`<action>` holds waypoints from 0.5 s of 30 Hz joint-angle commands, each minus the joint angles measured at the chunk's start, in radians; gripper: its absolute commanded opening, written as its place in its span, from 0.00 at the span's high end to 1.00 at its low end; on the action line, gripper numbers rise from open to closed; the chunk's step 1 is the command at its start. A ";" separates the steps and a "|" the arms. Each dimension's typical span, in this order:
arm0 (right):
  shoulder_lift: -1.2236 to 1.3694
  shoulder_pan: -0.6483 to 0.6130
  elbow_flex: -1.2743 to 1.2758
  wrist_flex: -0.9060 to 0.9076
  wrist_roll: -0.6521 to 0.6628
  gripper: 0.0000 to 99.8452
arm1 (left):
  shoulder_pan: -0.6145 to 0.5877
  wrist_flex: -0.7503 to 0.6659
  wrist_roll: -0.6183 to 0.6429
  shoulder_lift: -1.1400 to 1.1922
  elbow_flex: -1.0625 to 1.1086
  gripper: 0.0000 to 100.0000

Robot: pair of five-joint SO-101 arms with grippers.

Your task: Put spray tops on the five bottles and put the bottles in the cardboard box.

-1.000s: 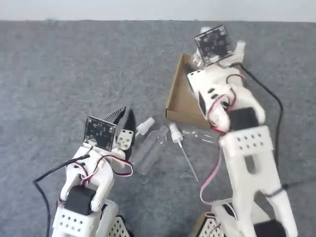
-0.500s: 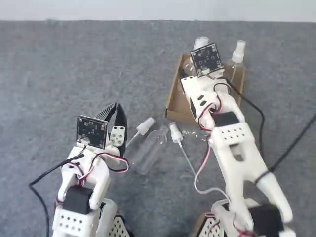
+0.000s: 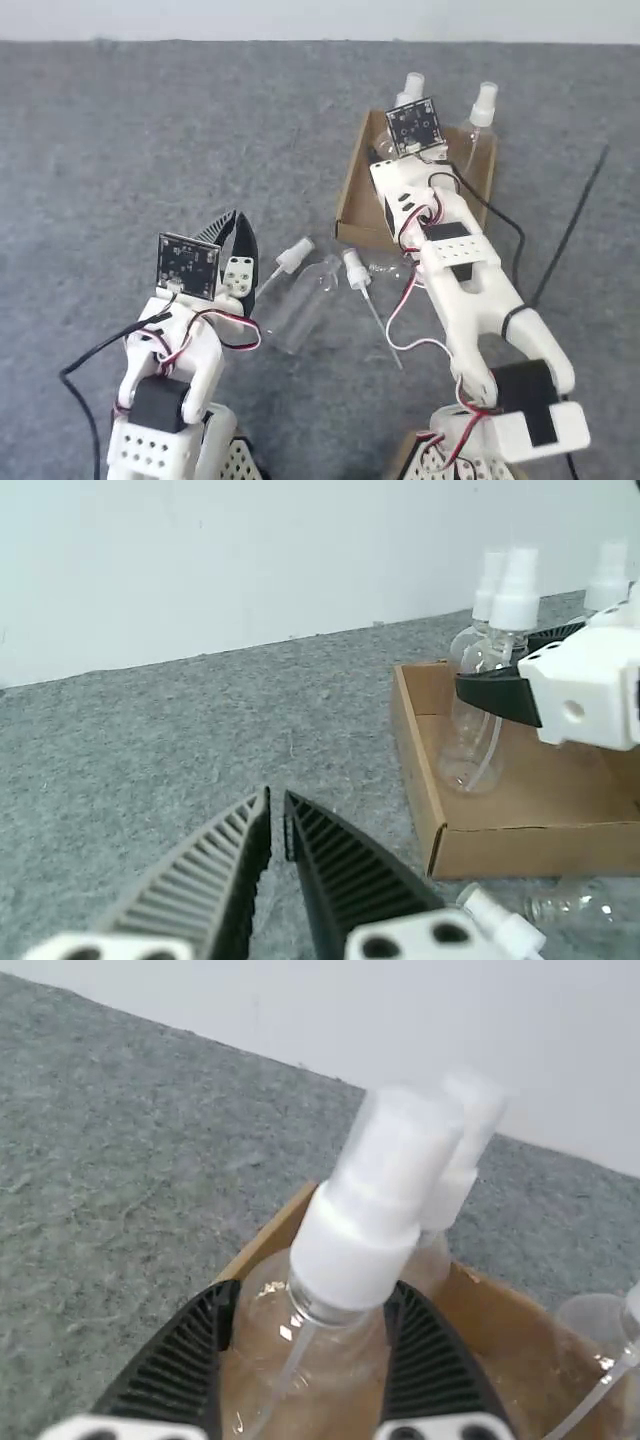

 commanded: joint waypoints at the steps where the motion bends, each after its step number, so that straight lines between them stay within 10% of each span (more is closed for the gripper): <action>1: 0.005 0.005 -0.026 -0.024 -0.012 0.99 | -0.002 -0.032 -0.003 0.009 -0.008 0.99; 15: 0.062 0.004 -0.041 0.002 -0.012 0.99 | -0.002 -0.032 -0.003 0.009 -0.010 0.99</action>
